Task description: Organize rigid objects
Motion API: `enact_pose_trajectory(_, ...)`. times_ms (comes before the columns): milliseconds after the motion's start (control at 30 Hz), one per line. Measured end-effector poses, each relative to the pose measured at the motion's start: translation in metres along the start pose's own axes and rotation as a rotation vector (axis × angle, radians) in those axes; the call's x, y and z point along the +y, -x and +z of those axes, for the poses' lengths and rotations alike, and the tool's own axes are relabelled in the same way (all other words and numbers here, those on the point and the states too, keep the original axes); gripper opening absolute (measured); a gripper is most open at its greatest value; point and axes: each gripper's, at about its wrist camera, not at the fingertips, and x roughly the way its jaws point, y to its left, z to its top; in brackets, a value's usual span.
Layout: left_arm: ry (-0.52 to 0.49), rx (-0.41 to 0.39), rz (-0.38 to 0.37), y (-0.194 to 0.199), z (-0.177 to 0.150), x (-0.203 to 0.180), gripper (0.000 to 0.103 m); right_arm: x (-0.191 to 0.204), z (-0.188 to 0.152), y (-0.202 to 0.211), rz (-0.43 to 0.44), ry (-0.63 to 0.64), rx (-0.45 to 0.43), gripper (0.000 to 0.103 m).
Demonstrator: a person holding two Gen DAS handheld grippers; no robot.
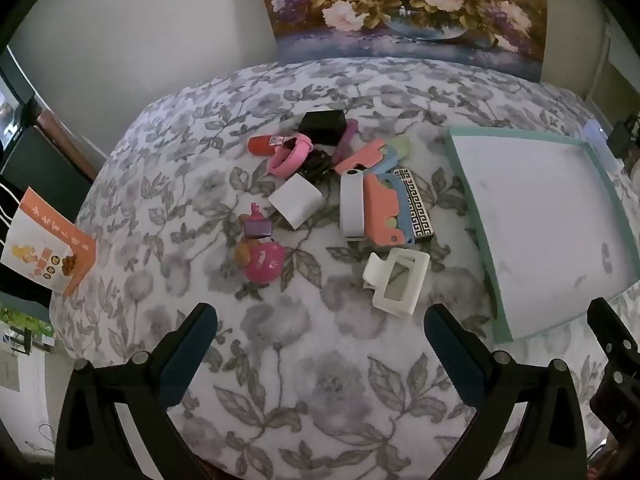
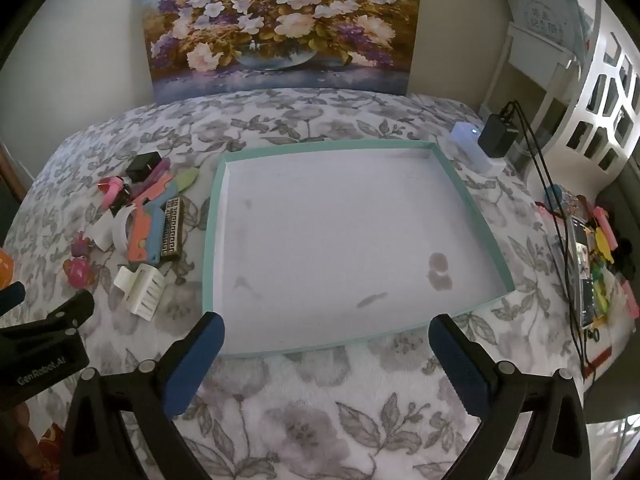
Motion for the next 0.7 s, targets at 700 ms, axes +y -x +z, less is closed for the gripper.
enact_pose_trajectory(700,-0.021,0.014,-0.008,-0.0045,-0.0032,-0.0038,0.103,0.001,0.0003,-0.0014,0.002,0.0,0.005,0.103)
